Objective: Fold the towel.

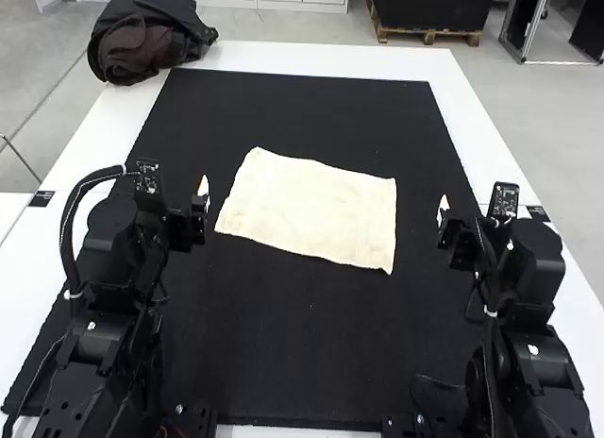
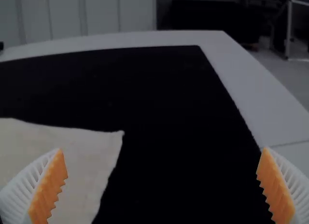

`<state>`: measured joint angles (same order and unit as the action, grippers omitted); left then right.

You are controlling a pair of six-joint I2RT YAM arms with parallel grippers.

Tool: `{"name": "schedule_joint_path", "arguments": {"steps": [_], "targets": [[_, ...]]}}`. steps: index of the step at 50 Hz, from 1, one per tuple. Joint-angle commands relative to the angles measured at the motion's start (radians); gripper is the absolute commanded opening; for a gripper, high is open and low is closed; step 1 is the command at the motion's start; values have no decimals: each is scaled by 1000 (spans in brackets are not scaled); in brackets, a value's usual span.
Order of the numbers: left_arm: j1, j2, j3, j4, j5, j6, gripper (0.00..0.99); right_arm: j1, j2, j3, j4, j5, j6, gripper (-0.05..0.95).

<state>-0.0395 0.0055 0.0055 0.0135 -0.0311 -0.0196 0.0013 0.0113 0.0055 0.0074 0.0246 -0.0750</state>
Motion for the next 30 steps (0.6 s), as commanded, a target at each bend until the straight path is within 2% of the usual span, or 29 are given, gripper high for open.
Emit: {"name": "schedule_joint_path", "arguments": {"steps": [1, 3, 5, 7, 10, 17, 25, 30], "targets": [[3, -9, -4, 66, -13, 52, 961, -15, -10, -6, 74, -18, -52, 908], [7, -9, -4, 138, -24, 63, 952, -15, -10, -6, 120, -20, -128, 907], [12, -10, -4, 217, -64, 61, 954, -15, -10, -6, 183, -20, -198, 902], [18, -9, -4, 299, -109, 63, 952, -15, -10, -6, 236, -17, -209, 893], [27, -9, 7, 364, -116, 67, 952, -15, -11, -6, 312, 20, -216, 889], [32, -2, 96, 365, -107, 70, 959, -21, -10, 30, 399, 106, -252, 890], [20, 123, 294, 332, -90, 69, 961, -27, 56, 212, 391, 123, -244, 890], [6, 300, 422, 316, -67, 67, 961, -27, 208, 330, 371, 127, -181, 893]]}}
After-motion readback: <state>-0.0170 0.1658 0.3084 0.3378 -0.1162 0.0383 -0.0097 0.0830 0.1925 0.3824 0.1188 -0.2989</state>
